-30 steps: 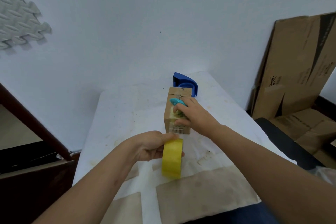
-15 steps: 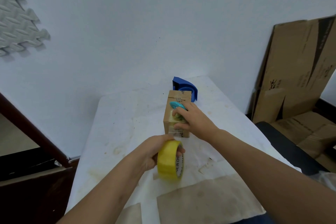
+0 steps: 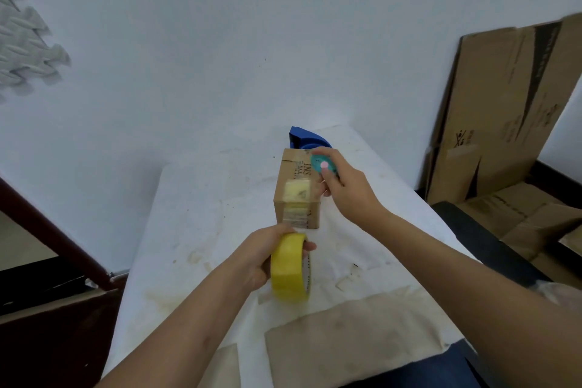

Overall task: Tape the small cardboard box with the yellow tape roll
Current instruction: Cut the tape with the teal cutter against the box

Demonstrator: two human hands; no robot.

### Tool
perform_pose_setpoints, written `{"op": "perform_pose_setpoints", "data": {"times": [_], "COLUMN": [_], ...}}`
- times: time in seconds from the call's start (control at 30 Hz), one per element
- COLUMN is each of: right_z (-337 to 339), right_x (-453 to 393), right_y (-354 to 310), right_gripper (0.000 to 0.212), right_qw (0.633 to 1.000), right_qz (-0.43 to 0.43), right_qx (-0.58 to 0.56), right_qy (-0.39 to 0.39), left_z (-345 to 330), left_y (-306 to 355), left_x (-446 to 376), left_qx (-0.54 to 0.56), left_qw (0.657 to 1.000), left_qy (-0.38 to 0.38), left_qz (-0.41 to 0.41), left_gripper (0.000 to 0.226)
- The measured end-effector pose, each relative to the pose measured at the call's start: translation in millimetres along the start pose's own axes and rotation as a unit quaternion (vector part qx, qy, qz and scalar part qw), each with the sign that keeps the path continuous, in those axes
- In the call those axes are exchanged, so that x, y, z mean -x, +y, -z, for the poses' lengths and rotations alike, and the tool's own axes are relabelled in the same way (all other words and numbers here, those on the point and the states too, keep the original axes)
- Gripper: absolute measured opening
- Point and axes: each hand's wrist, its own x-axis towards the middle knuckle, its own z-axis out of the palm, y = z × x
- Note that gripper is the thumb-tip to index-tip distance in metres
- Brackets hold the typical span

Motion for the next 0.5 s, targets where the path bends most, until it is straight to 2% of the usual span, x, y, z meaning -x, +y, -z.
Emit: {"op": "perform_pose_setpoints", "data": {"times": [0.13, 0.2, 0.33, 0.5], "right_z": [9.0, 11.8, 10.5, 4.5], "right_x": [10.3, 16.1, 28.0, 31.8], "right_y": [3.2, 6.5, 12.0, 7.8], "right_gripper": [0.031, 0.028, 0.022, 0.023], "right_qw": [0.981, 0.965, 0.97, 0.984], "right_qz": [-0.129, -0.167, -0.154, -0.127], "right_qx": [-0.142, -0.194, -0.16, -0.08], "right_qy": [-0.038, -0.058, -0.096, -0.095], "left_z": [-2.1, -2.2, -2.1, -3.4], "left_y": [-1.8, -2.3, -3.0, -3.9], "left_x": [0.2, 0.5, 0.3, 1.7], "left_qx": [-0.015, -0.017, -0.027, -0.039], "left_qw": [1.0, 1.0, 0.999, 0.999], "left_qy": [0.006, 0.008, 0.01, 0.01], "left_qz": [-0.003, -0.007, -0.014, -0.019], "left_gripper": [0.028, 0.027, 0.028, 0.026]}}
